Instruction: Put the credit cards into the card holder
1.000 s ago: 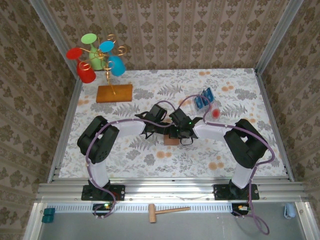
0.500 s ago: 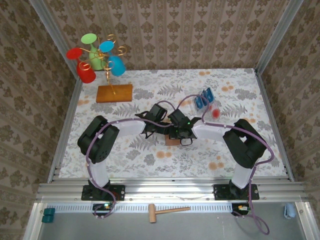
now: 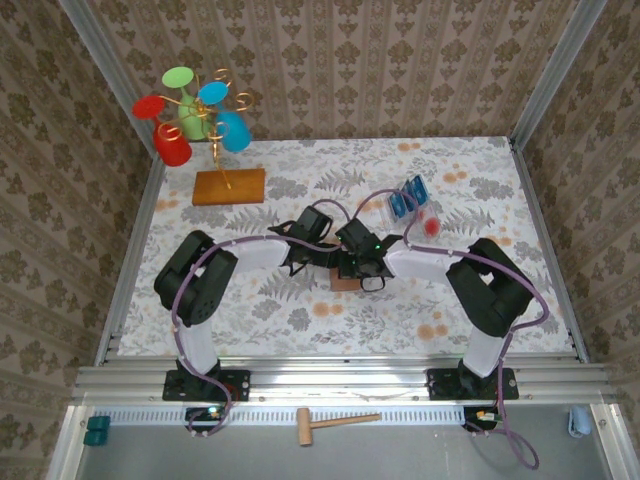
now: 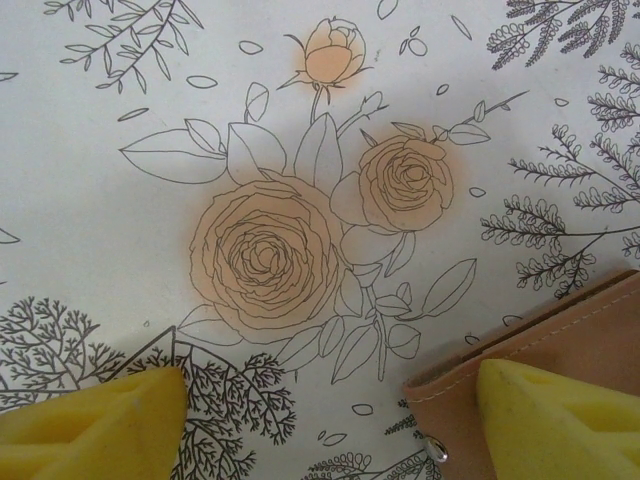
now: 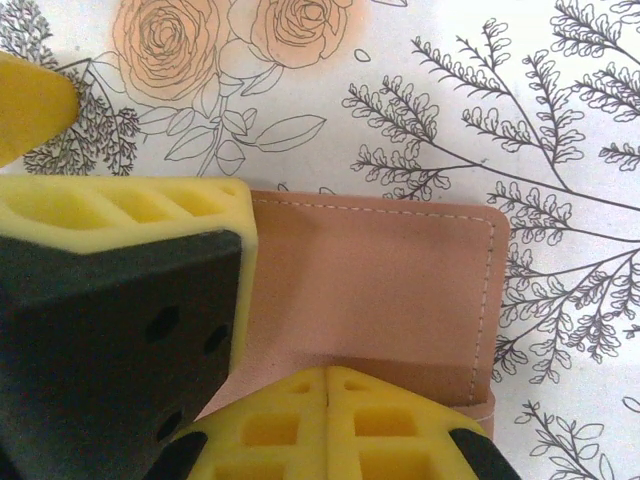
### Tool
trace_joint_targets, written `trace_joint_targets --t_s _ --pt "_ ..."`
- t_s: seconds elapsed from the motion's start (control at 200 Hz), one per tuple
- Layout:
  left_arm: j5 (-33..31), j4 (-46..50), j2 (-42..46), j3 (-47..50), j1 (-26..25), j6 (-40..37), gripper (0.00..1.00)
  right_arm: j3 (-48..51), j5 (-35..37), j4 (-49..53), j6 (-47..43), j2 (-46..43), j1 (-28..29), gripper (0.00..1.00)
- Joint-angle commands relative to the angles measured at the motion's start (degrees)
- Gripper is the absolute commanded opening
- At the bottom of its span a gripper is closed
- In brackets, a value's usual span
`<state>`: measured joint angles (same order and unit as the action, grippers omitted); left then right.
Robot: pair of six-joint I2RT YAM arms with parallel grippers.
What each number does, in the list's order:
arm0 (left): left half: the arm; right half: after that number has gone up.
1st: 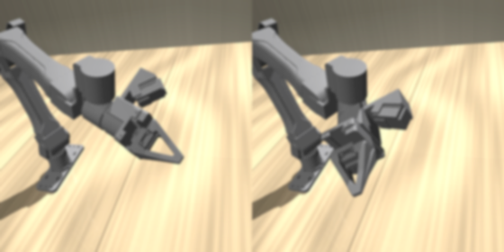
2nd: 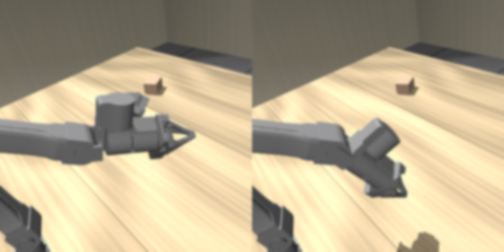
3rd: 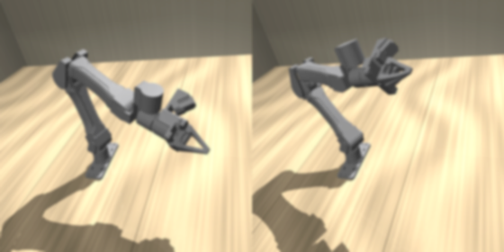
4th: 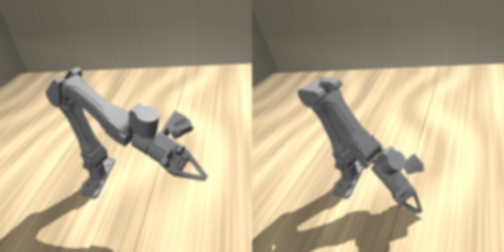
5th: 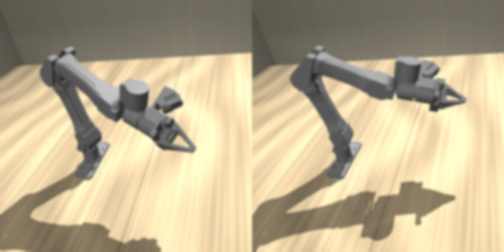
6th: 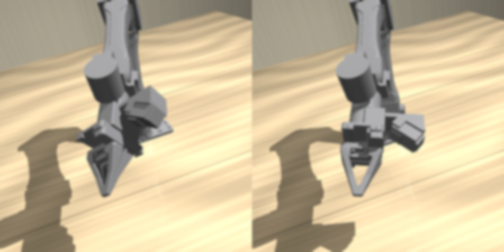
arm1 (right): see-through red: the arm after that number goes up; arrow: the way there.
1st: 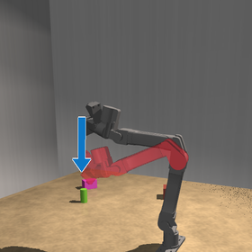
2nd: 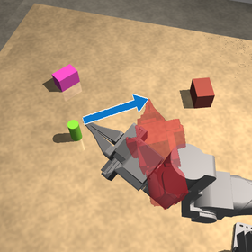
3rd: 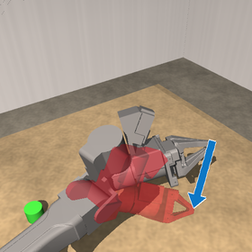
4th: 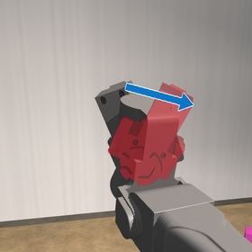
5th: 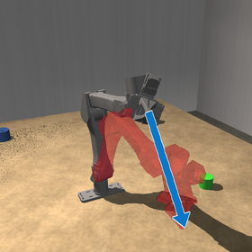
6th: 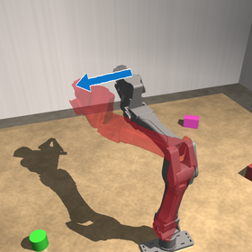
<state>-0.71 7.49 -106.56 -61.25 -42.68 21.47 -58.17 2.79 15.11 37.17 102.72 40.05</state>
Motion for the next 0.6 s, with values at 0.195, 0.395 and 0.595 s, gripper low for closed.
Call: trace_joint_targets --t_s 0.195,0.395,0.595 --pt "4.51 0.87 -1.37 0.26 0.55 1.02 0.77 3.25 4.51 23.84 -3.63 11.45 0.01 0.0" --pt "5.24 0.64 -1.63 0.13 0.72 1.04 0.77 7.52 0.82 17.59 -0.28 16.27 0.46 0.0" --pt "5.98 1.25 -1.29 -0.15 1.25 1.07 0.77 3.07 2.16 21.29 -1.85 10.83 0.42 0.0"
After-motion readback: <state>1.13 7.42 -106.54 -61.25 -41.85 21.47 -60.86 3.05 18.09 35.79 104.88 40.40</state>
